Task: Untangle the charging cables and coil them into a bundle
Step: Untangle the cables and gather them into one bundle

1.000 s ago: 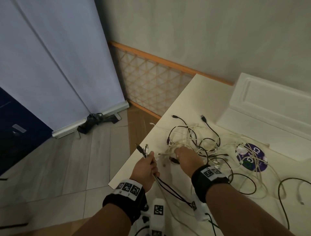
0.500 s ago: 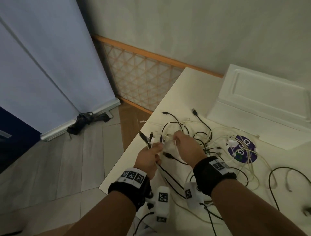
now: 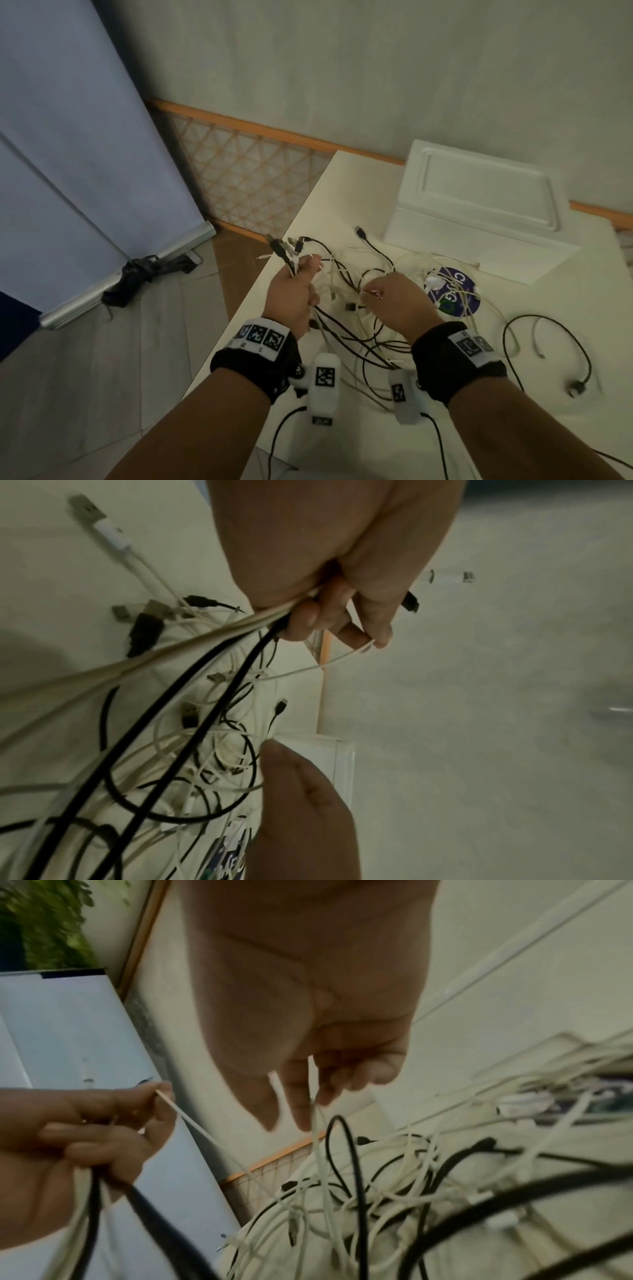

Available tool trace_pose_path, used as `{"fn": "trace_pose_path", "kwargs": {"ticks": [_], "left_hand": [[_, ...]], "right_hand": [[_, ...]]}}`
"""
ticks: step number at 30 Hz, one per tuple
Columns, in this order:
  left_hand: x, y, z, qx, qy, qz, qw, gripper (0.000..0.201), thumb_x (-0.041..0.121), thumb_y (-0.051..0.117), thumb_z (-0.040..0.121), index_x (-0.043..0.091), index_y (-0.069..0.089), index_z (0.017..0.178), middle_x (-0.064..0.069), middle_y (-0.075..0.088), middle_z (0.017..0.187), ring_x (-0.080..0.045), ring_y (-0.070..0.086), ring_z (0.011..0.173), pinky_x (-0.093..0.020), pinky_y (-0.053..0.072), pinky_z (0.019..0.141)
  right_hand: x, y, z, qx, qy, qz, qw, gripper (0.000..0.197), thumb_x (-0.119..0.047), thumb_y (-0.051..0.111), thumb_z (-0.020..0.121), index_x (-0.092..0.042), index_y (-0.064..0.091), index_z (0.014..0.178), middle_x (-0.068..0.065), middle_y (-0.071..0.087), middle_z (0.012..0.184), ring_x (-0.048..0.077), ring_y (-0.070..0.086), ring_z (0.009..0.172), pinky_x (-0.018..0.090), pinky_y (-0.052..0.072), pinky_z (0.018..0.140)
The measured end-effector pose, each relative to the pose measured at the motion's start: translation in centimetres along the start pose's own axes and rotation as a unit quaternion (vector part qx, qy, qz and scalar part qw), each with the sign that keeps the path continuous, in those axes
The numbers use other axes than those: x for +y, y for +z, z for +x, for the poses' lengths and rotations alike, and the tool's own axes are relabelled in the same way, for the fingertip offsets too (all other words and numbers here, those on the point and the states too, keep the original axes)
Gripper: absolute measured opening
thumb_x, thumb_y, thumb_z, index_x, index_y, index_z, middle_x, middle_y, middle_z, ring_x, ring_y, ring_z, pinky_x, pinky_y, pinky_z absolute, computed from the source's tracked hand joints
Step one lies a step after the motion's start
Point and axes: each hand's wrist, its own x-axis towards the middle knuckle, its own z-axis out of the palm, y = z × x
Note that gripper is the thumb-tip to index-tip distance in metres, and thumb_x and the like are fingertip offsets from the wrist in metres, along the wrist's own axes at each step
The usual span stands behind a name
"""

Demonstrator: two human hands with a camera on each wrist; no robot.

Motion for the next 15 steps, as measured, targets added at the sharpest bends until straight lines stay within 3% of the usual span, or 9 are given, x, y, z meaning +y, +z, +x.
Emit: {"fn": "trace_pose_path", "kwargs": {"ticks": [3, 5, 7, 10, 15], "left_hand": [[0.6, 1.2, -1.0, -0.044, 0.037, 0.041, 0.997, 0.007, 0.021, 0.064, 0.090, 0.015, 0.068, 0.086, 0.004, 0.067, 0.081, -0.005, 0.038, 0.045, -0.023, 0.032, 0.047], [1.1, 2.4, -1.9, -0.085, 0.062, 0.080, 0.991, 0.006, 0.022, 0.065, 0.089, 0.018, 0.069, 0.086, 0.005, 0.070, 0.084, -0.003, 0.054, 0.054, -0.022, 0.038, 0.051], [2.2, 3.5, -2.6, -0.116, 0.098, 0.118, 0.981, 0.007, 0.022, 0.066, 0.088, 0.021, 0.071, 0.083, 0.007, 0.071, 0.080, -0.004, 0.063, 0.066, -0.019, 0.043, 0.055], [4.8, 5.2, -3.3, -0.145, 0.138, 0.127, 0.972, 0.021, 0.018, 0.064, 0.089, 0.025, 0.072, 0.071, 0.008, 0.070, 0.077, -0.010, 0.056, 0.071, -0.024, 0.032, 0.053], [9.7, 7.0, -4.1, -0.200, 0.193, 0.046, 0.960, 0.015, 0.016, 0.058, 0.093, 0.018, 0.064, 0.080, 0.006, 0.065, 0.080, -0.002, 0.037, 0.042, -0.023, 0.022, 0.046]], "right_hand": [[-1.2, -1.2, -0.7, 0.065, -0.094, 0.007, 0.993, 0.044, -0.036, 0.064, 0.086, -0.026, 0.056, 0.128, 0.002, 0.049, 0.110, 0.016, 0.054, 0.095, 0.026, 0.042, 0.084], [-3.0, -1.5, -1.0, 0.066, -0.172, 0.037, 0.982, 0.039, -0.032, 0.066, 0.086, -0.019, 0.060, 0.122, 0.003, 0.052, 0.105, 0.016, 0.054, 0.092, 0.029, 0.044, 0.083], [-3.9, -1.3, -0.9, 0.051, -0.191, 0.052, 0.979, 0.021, -0.027, 0.061, 0.090, -0.011, 0.067, 0.101, 0.007, 0.059, 0.096, 0.019, 0.055, 0.088, 0.033, 0.044, 0.079], [-3.3, -1.4, -0.9, 0.037, -0.119, 0.049, 0.991, 0.025, -0.024, 0.054, 0.094, -0.003, 0.063, 0.084, 0.010, 0.059, 0.084, 0.022, 0.054, 0.081, 0.031, 0.038, 0.071], [-0.4, -2.3, -1.2, -0.007, -0.006, -0.034, 0.999, 0.024, -0.025, 0.053, 0.094, -0.009, 0.068, 0.103, 0.013, 0.068, 0.105, 0.028, 0.060, 0.101, 0.028, 0.042, 0.083]]}}
